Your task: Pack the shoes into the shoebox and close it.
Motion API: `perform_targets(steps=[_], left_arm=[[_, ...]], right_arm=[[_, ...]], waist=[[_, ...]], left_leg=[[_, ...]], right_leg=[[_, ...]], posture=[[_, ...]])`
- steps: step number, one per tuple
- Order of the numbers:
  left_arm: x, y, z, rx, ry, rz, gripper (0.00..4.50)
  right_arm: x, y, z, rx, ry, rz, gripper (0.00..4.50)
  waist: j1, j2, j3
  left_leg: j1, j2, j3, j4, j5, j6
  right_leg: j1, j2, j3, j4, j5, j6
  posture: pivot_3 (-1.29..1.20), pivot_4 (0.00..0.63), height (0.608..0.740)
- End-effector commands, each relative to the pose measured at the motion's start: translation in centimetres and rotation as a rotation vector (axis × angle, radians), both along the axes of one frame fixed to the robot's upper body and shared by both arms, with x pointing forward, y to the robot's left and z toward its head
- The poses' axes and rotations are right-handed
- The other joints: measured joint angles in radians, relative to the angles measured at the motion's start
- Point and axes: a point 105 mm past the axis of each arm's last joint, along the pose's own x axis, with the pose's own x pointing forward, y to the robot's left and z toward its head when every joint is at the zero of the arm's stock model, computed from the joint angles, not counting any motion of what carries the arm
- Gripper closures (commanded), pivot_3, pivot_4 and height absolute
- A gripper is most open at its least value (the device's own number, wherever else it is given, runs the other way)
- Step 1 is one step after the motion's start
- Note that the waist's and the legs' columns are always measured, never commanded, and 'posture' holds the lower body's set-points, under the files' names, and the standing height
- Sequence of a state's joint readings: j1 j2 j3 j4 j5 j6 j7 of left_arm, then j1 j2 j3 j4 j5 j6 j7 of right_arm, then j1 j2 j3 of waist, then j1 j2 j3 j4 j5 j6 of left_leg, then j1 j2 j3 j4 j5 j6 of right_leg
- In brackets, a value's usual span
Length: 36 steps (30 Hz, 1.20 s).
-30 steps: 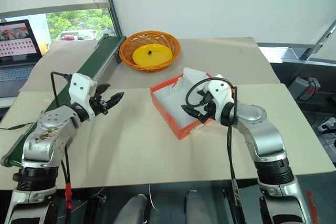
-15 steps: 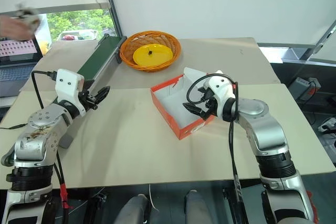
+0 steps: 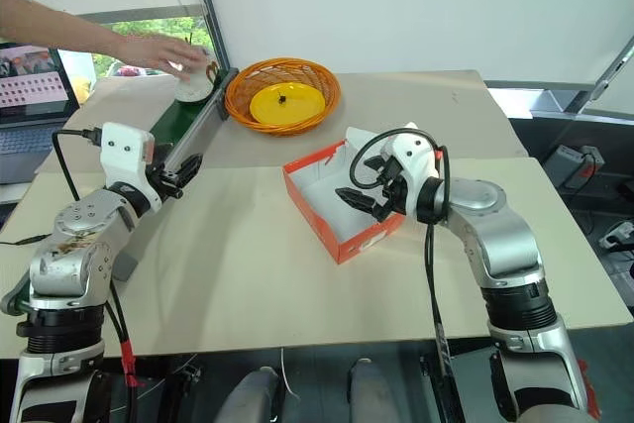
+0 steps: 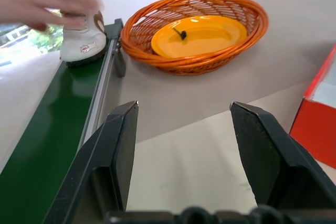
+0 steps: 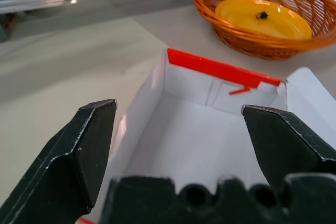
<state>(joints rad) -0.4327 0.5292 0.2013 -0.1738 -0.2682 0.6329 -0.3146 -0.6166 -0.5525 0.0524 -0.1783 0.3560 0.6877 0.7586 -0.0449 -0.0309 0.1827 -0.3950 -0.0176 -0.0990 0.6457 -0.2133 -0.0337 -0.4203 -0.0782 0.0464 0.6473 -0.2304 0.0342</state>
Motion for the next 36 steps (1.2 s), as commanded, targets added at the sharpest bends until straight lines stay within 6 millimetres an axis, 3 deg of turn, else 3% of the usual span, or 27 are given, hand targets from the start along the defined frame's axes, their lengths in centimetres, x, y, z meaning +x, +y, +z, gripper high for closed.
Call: perform_targets(steps=[1, 6, 17, 27, 36], left_arm=[[-0.1, 1.0, 1.7, 0.010, -0.055, 0.046, 1.56], [-0.6, 3.0, 2.2, 0.007, -0.078, 0.133, 1.56], [-0.4, 10.6, 1.7, -0.085, -0.045, 0.348, 1.56], [4.3, 11.0, 0.8, -0.075, 0.027, 0.240, 1.56], [5.7, 12.2, 0.3, -0.075, 0.052, 0.290, 1.56]], right_arm=[[-0.1, 0.8, 2.1, 0.025, -0.057, 0.051, 0.02], [-0.2, 2.0, 2.4, 0.025, -0.059, 0.099, 0.02], [-2.4, 4.6, 2.2, 0.044, -0.042, 0.228, 0.02], [-3.1, 4.8, 1.9, 0.056, -0.032, 0.207, 0.02], [-3.3, 3.2, 1.6, 0.042, -0.029, 0.125, 0.02]], waist=[[0.001, 0.000, 0.000], [0.002, 0.000, 0.000], [0.002, 0.000, 0.000], [0.007, -0.001, 0.000], [-0.001, -0.001, -0.001]], left_leg=[[0.000, 0.000, 0.000, 0.000, 0.000, 0.000], [0.000, 0.000, 0.000, 0.000, 0.000, 0.000], [0.000, 0.000, 0.000, 0.000, 0.000, 0.000], [-0.001, 0.000, -0.001, 0.000, 0.000, 0.000], [-0.003, 0.000, -0.002, 0.000, 0.000, 0.000]], right_leg=[[0.000, 0.000, 0.000, 0.000, 0.000, 0.000], [0.000, 0.000, 0.000, 0.000, 0.000, 0.000], [-0.001, 0.000, 0.000, 0.000, 0.000, 0.000], [-0.001, 0.000, -0.002, 0.000, 0.000, 0.000], [-0.003, -0.001, -0.003, 0.001, 0.000, 0.000]], posture=[[0.00, 0.150, 0.740], [0.00, 0.150, 0.740], [0.00, 0.150, 0.740], [0.00, 0.150, 0.740], [0.00, 0.150, 0.740]])
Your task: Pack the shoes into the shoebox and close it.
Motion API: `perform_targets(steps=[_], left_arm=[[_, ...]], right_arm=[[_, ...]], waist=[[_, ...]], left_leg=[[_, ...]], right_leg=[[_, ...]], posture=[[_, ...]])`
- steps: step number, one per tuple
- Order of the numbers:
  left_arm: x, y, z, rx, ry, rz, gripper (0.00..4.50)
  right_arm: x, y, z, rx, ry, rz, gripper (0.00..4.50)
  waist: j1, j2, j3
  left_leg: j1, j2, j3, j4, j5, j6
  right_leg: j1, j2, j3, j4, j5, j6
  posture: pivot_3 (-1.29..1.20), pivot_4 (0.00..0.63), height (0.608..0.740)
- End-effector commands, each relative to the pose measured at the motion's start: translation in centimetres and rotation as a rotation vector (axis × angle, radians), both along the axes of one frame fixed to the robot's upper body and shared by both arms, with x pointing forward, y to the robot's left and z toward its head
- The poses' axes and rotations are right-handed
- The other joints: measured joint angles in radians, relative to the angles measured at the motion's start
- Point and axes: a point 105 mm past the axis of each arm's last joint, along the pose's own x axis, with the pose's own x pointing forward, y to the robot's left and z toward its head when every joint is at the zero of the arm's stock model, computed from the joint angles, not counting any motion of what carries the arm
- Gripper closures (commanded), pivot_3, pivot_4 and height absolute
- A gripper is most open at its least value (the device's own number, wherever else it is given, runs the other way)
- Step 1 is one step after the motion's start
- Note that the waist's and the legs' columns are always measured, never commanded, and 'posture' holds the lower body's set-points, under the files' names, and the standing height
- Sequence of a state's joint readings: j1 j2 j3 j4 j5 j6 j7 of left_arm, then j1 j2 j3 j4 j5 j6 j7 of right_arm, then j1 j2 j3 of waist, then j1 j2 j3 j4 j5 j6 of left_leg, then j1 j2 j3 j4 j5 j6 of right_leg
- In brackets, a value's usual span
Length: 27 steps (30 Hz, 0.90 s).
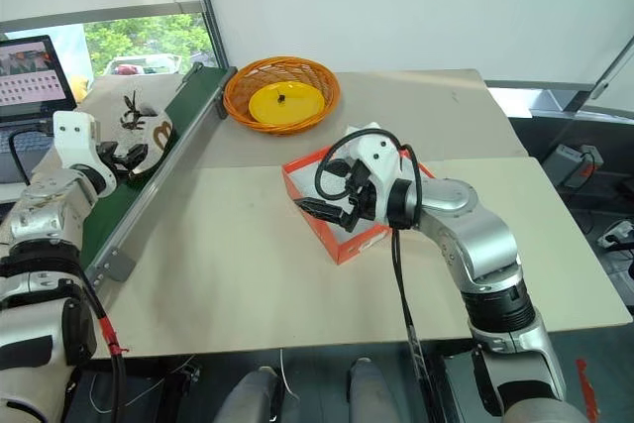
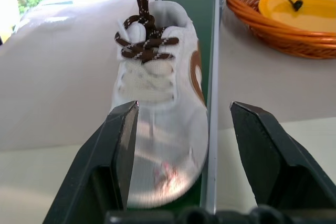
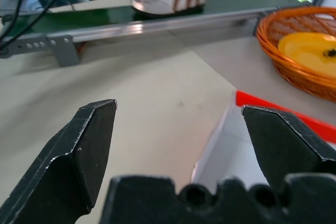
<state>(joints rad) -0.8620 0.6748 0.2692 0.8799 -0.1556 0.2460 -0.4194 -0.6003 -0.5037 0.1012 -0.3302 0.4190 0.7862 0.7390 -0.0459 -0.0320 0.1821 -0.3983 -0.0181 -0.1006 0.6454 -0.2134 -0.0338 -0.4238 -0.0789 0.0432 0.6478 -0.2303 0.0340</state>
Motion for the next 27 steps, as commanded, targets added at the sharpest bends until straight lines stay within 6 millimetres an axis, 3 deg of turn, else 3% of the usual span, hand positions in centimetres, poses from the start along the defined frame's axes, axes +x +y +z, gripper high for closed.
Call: perform_targets(steps=[1, 4, 6, 9, 12, 16, 21, 27], left_arm=[[-0.1, 1.4, 2.0, 0.036, -0.057, 0.045, 1.56], [-0.6, 2.7, 1.1, -0.001, -0.030, 0.107, 1.56], [-0.9, 2.9, -0.8, -0.017, 0.050, 0.114, 1.56], [-1.3, 2.3, -3.1, -0.054, 0.147, 0.086, 2.22], [-1.5, 2.2, -3.8, -0.099, 0.174, 0.096, 3.15], [-1.6, 2.3, -3.7, -0.173, 0.169, 0.121, 4.42], [-1.2, 1.0, -2.3, -0.225, 0.111, 0.070, 4.47], [-0.9, -0.9, 1.0, -0.185, -0.019, -0.002, 4.47]], right_arm=[[-0.7, -0.4, 1.4, 0.021, -0.052, -0.012, 0.02], [-0.7, -0.7, 1.5, 0.014, -0.056, -0.033, 0.02], [-0.6, -1.0, 1.5, 0.002, -0.061, -0.046, 0.02], [-0.3, -1.3, 1.5, -0.015, -0.069, -0.061, 0.00], [0.0, -1.5, 1.6, -0.031, -0.079, -0.074, 0.00], [0.4, -1.7, 1.8, -0.040, -0.094, -0.093, 0.00], [0.5, -1.7, 1.7, -0.045, -0.093, -0.096, 0.00], [0.6, -1.5, 1.6, -0.042, -0.089, -0.091, 0.00]], waist=[[0.000, 0.000, 0.000], [-0.001, 0.000, 0.000], [0.000, 0.000, 0.000], [0.005, 0.000, 0.000], [0.009, 0.000, 0.000], [0.007, 0.001, -0.001], [0.008, 0.001, -0.001], [0.018, 0.001, 0.000]], left_leg=[[0.000, 0.000, 0.000, 0.000, 0.000, 0.000], [0.000, 0.000, 0.000, 0.000, 0.000, 0.000], [0.000, 0.000, 0.000, 0.000, 0.000, 0.000], [0.002, 0.000, 0.000, 0.000, 0.000, 0.000], [0.005, 0.000, 0.000, 0.000, 0.000, 0.000], [0.010, 0.000, 0.000, 0.000, 0.001, 0.001], [0.015, 0.001, -0.001, 0.000, 0.001, 0.001], [0.013, 0.000, -0.002, 0.000, 0.001, 0.001]], right_leg=[[0.000, 0.000, 0.000, 0.000, 0.000, 0.000], [0.000, 0.000, 0.000, 0.000, 0.000, 0.000], [0.000, 0.000, 0.000, 0.000, 0.000, 0.000], [0.001, 0.000, 0.000, 0.001, 0.000, 0.000], [0.005, 0.000, 0.000, 0.001, 0.000, 0.000], [0.009, 0.001, 0.000, 0.002, 0.000, 0.000], [0.015, 0.001, 0.000, 0.001, -0.002, 0.003], [0.014, 0.001, -0.001, 0.000, 0.000, 0.000]], posture=[[0.00, 0.150, 0.740], [0.00, 0.150, 0.740], [0.00, 0.150, 0.740], [0.00, 0.150, 0.740], [0.00, 0.150, 0.740], [0.00, 0.150, 0.740], [0.00, 0.150, 0.740], [0.00, 0.150, 0.740]])
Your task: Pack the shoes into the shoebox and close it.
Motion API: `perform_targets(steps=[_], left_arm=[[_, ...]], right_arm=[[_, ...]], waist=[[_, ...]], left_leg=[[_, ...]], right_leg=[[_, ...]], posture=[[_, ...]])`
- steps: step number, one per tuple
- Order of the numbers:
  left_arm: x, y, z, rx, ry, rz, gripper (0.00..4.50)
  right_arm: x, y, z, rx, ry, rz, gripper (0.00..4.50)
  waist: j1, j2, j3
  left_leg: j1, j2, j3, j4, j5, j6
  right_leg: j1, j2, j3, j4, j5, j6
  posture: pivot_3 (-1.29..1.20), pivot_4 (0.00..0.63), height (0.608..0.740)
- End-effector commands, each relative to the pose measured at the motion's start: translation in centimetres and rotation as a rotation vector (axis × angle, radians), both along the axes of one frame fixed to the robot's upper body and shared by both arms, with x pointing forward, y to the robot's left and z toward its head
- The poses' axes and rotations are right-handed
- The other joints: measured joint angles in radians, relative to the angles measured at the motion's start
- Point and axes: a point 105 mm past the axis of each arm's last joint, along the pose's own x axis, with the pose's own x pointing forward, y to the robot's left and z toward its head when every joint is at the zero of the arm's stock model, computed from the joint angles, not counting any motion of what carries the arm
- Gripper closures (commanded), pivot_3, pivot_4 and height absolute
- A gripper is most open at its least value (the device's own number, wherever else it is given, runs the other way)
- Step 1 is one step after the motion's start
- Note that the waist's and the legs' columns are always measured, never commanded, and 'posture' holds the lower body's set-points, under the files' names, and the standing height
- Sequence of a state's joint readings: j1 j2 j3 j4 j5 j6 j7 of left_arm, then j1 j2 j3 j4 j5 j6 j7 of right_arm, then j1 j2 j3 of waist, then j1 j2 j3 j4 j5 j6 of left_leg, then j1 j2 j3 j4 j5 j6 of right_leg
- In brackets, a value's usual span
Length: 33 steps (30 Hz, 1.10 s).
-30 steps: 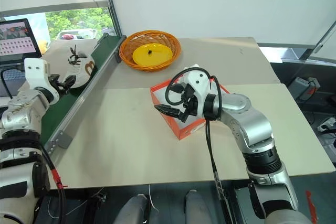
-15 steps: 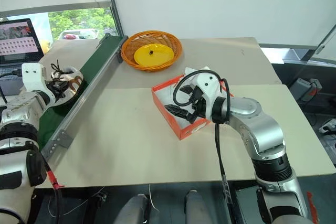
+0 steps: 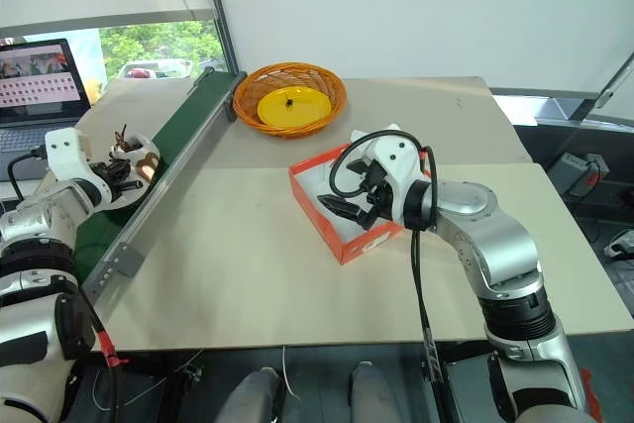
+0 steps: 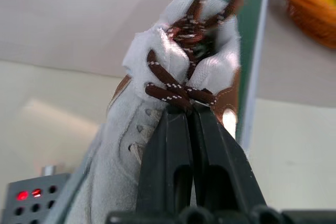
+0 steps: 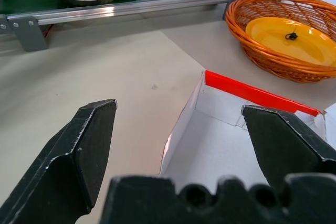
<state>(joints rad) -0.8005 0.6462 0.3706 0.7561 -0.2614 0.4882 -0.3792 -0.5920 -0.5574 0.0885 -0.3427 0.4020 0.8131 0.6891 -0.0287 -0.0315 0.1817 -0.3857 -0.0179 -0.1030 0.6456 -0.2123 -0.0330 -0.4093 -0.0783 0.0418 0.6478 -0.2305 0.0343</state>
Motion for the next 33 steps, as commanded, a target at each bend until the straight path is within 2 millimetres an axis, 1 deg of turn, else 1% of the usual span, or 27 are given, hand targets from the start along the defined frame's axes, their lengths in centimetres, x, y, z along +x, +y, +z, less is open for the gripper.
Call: perform_targets(steps=[1, 3, 4, 5, 7, 10, 13, 14, 15, 16, 17, 19, 22, 24, 25, 26, 30, 33], left_arm=[[0.3, -1.6, 4.2, 0.043, -0.147, -0.049, 4.47], [0.3, -2.7, 6.6, 0.088, -0.228, -0.071, 4.47], [0.2, -3.3, 7.4, 0.094, -0.255, -0.083, 4.47], [0.1, -3.5, 7.8, 0.097, -0.267, -0.088, 4.47], [-0.2, -4.5, 9.2, 0.109, -0.315, -0.110, 4.47], [-0.6, -5.2, 10.3, 0.105, -0.358, -0.111, 4.47], [-0.8, -6.8, 10.8, 0.076, -0.371, -0.161, 4.47], [-0.9, -8.0, 11.0, 0.053, -0.376, -0.199, 4.47], [-1.1, -9.5, 11.2, 0.030, -0.385, -0.253, 4.47], [-1.3, -11.5, 11.2, 0.008, -0.389, -0.324, 4.47], [-1.6, -12.8, 11.2, -0.005, -0.390, -0.370, 4.47], [-2.1, -14.8, 11.2, -0.027, -0.388, -0.432, 4.47], [-2.5, -17.2, 11.4, -0.092, -0.395, -0.458, 4.47], [-3.2, -20.3, 11.8, -0.139, -0.400, -0.532, 4.47], [-3.7, -21.5, 12.0, -0.157, -0.402, -0.568, 4.47], [-4.0, -22.5, 12.3, -0.164, -0.405, -0.595, 4.47], [-4.6, -24.5, 12.9, -0.215, -0.404, -0.641, 4.47], [-5.1, -26.5, 13.5, -0.224, -0.411, -0.700, 4.47]], right_arm=[[-0.1, 0.3, 1.7, 0.006, -0.077, 0.013, 0.00], [0.0, 0.3, 1.7, 0.009, -0.077, 0.014, 0.00], [0.1, 0.3, 1.7, 0.010, -0.076, 0.013, 0.00], [0.1, 0.3, 1.7, 0.010, -0.076, 0.013, 0.00], [0.2, 0.3, 1.6, 0.010, -0.076, 0.012, 0.00], [0.2, 0.4, 1.6, 0.011, -0.077, 0.013, 0.00], [0.3, 0.4, 1.6, 0.019, -0.077, 0.014, 0.00], [0.3, 0.5, 1.9, 0.050, -0.069, 0.015, 0.00], [0.5, 0.5, 2.4, 0.119, -0.047, 0.009, 0.00], [0.6, 0.5, 3.3, 0.221, -0.015, 0.009, 0.00], [0.7, 0.6, 3.9, 0.290, 0.009, 0.012, 0.00], [1.1, 0.4, 5.0, 0.416, 0.054, 0.001, 0.00], [2.2, -0.2, 6.0, 0.549, 0.097, -0.064, 0.00], [2.9, -0.5, 6.4, 0.643, 0.134, -0.105, 0.00], [3.0, -0.4, 6.4, 0.660, 0.144, -0.115, 0.00], [3.1, -0.3, 6.5, 0.677, 0.153, -0.122, 0.00], [3.3, -0.1, 6.2, 0.740, 0.196, -0.140, 0.00], [3.4, 0.2, 5.7, 0.781, 0.236, -0.150, 0.00]], waist=[[0.000, 0.000, 0.000], [0.000, -0.001, 0.000], [0.000, -0.002, 0.000], [-0.001, -0.003, 0.000], [-0.004, -0.003, 0.000], [-0.011, -0.003, 0.000], [-0.016, -0.003, 0.000], [-0.015, -0.003, 0.000], [-0.015, -0.003, 0.000], [-0.015, -0.003, 0.000], [-0.014, -0.003, 0.000], [-0.012, -0.003, 0.000], [-0.013, -0.003, 0.000], [-0.013, -0.003, 0.000], [-0.012, -0.003, 0.000], [-0.012, -0.003, 0.000], [-0.018, -0.003, 0.000], [-0.019, -0.003, 0.000]], left_leg=[[-0.001, 0.000, 0.000, 0.000, 0.000, 0.000], [-0.003, 0.000, 0.000, 0.000, 0.000, 0.000], [-0.005, 0.000, 0.000, 0.000, 0.000, 0.000], [-0.008, 0.000, 0.000, 0.000, 0.000, 0.000], [-0.013, 0.000, 0.000, 0.000, 0.000, -0.001], [-0.013, 0.000, 0.000, 0.000, 0.000, -0.001], [-0.013, 0.000, 0.001, 0.000, 0.000, -0.001], [-0.013, 0.000, 0.001, 0.000, 0.000, -0.001], [-0.013, 0.000, 0.001, 0.000, 0.000, -0.001], [-0.013, 0.000, 0.000, 0.000, 0.000, -0.001], [-0.013, 0.000, 0.000, 0.000, 0.000, -0.001], [-0.013, 0.000, 0.000, 0.000, 0.000, -0.001], [-0.013, 0.000, 0.000, 0.000, 0.000, -0.001], [-0.013, 0.000, 0.000, 0.000, 0.000, -0.001], [-0.013, 0.000, 0.000, 0.000, 0.000, -0.001], [-0.013, 0.000, 0.000, 0.000, 0.000, -0.001], [-0.014, 0.000, 0.001, 0.000, 0.000, -0.001], [-0.013, 0.000, 0.002, 0.000, 0.000, -0.001]], right_leg=[[-0.001, 0.000, 0.000, 0.000, 0.000, 0.000], [-0.003, 0.000, 0.000, 0.000, 0.000, 0.000], [-0.005, 0.000, 0.000, 0.000, 0.000, 0.000], [-0.009, 0.000, 0.000, 0.000, 0.000, -0.001], [-0.014, 0.000, 0.001, 0.001, 0.001, -0.001], [-0.015, -0.001, 0.001, 0.000, 0.001, -0.002], [-0.014, -0.001, 0.001, 0.000, 0.001, -0.001], [-0.014, -0.001, 0.001, 0.000, 0.001, -0.001], [-0.014, 0.000, 0.001, 0.000, 0.001, -0.001], [-0.014, 0.000, 0.001, 0.000, 0.001, -0.001], [-0.014, 0.000, 0.001, 0.000, 0.001, -0.001], [-0.014, -0.001, 0.001, 0.000, 0.001, -0.001], [-0.014, -0.001, 0.001, 0.000, 0.001, -0.001], [-0.014, -0.001, 0.001, 0.000, 0.001, -0.002], [-0.014, 0.000, 0.001, 0.000, 0.001, -0.002], [-0.014, -0.001, 0.001, 0.000, 0.001, -0.002], [-0.015, 0.000, 0.002, 0.000, 0.001, -0.002], [-0.014, 0.000, 0.003, 0.001, 0.001, -0.002]], posture=[[0.00, 0.150, 0.740], [0.00, 0.150, 0.740], [0.00, 0.150, 0.740], [0.00, 0.150, 0.740], [0.00, 0.150, 0.740], [0.00, 0.150, 0.740], [0.00, 0.150, 0.740], [0.00, 0.150, 0.740], [0.00, 0.150, 0.740], [0.00, 0.150, 0.740], [0.00, 0.150, 0.740], [0.00, 0.150, 0.740], [0.00, 0.150, 0.740], [0.00, 0.150, 0.740], [0.00, 0.150, 0.740], [0.00, 0.150, 0.740], [0.00, 0.150, 0.740], [0.00, 0.150, 0.740]])
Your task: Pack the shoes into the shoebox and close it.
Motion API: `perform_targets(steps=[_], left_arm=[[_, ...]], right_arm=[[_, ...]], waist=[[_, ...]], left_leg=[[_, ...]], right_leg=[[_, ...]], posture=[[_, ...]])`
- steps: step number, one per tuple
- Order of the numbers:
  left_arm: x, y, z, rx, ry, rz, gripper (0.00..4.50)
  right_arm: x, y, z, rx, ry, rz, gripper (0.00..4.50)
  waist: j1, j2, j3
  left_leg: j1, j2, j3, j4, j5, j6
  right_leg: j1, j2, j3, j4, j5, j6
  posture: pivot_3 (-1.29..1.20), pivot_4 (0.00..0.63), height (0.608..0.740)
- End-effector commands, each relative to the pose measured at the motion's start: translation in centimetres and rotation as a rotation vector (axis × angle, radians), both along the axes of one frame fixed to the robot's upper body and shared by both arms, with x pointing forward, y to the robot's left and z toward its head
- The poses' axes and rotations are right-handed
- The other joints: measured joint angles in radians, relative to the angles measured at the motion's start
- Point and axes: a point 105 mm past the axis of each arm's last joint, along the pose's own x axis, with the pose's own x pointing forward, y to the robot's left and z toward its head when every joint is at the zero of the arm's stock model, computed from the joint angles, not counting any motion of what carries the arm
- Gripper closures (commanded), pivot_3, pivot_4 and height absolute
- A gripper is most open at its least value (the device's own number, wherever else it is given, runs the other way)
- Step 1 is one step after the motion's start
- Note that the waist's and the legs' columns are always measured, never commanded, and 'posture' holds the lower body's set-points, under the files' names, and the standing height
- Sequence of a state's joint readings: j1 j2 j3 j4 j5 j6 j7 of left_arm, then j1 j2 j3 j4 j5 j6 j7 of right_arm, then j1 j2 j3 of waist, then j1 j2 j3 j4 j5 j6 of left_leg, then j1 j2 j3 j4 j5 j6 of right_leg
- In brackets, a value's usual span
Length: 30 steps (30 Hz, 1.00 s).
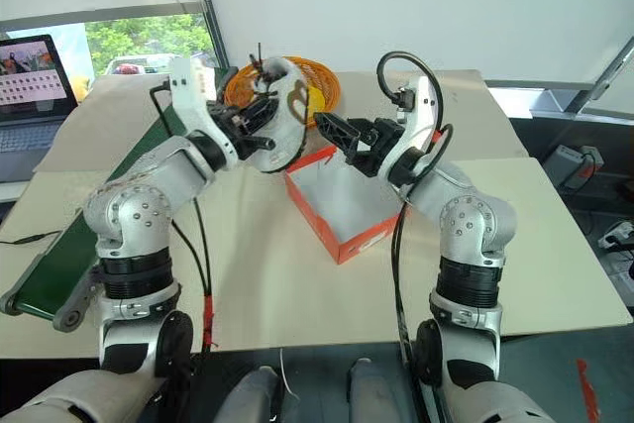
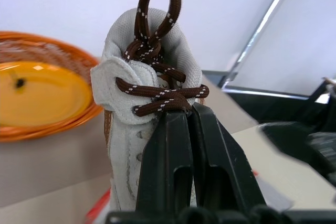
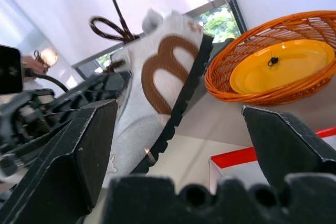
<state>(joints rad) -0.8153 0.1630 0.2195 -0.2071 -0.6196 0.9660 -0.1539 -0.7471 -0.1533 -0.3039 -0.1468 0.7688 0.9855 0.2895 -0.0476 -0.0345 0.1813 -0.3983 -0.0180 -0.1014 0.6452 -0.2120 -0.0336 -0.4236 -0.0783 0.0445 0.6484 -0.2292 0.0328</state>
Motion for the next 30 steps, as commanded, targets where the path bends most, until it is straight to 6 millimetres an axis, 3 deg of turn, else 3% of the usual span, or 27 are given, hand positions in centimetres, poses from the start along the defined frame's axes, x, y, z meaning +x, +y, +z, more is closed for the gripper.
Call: perform_targets(steps=[1, 11, 14, 24, 26, 30], left_arm=[[-1.3, -2.1, 2.6, -0.029, -0.085, -0.066, 4.47], [-2.0, -4.5, 3.6, -0.094, -0.081, -0.138, 4.47], [-1.9, -4.9, 3.8, -0.101, -0.084, -0.145, 4.50], [-1.5, -4.7, 3.9, -0.112, -0.079, -0.131, 4.50], [-1.5, -4.6, 3.9, -0.113, -0.081, -0.127, 4.50], [-1.4, -4.5, 3.9, -0.111, -0.085, -0.123, 4.50]], right_arm=[[-0.2, -0.1, 0.9, 0.060, -0.014, -0.004, 0.00], [0.2, -0.4, 1.0, 0.079, -0.014, -0.038, 0.00], [0.2, -0.5, 1.3, 0.104, -0.020, -0.034, 0.71], [0.1, -0.4, 2.0, 0.145, -0.033, -0.015, 4.01], [0.0, -0.3, 2.1, 0.150, -0.035, -0.011, 4.35], [0.0, -0.2, 2.3, 0.154, -0.040, -0.008, 4.40]], waist=[[0.002, 0.000, 0.000], [0.001, 0.000, 0.000], [0.003, 0.000, 0.000], [0.003, 0.000, 0.000], [0.003, 0.000, 0.000], [0.002, 0.000, 0.000]], left_leg=[[0.000, 0.000, 0.000, 0.000, 0.000, 0.000], [0.000, 0.000, 0.000, 0.000, 0.000, 0.000], [0.000, 0.000, 0.000, 0.000, 0.000, 0.000], [0.000, 0.000, 0.000, 0.000, 0.000, 0.000], [0.000, 0.000, 0.000, 0.000, 0.000, 0.000], [0.000, 0.000, 0.000, 0.000, 0.000, 0.000]], right_leg=[[0.000, 0.000, 0.000, 0.000, 0.000, 0.000], [0.000, 0.000, 0.000, -0.001, 0.000, 0.000], [0.001, 0.000, 0.000, -0.001, 0.000, 0.000], [0.001, 0.000, 0.000, -0.001, 0.000, 0.000], [0.001, 0.000, 0.000, -0.001, 0.000, 0.000], [0.001, 0.000, 0.000, -0.001, 0.000, 0.000]], posture=[[0.00, 0.150, 0.740], [0.00, 0.150, 0.740], [0.00, 0.150, 0.740], [0.00, 0.150, 0.740], [0.00, 0.150, 0.740], [0.00, 0.150, 0.740]])
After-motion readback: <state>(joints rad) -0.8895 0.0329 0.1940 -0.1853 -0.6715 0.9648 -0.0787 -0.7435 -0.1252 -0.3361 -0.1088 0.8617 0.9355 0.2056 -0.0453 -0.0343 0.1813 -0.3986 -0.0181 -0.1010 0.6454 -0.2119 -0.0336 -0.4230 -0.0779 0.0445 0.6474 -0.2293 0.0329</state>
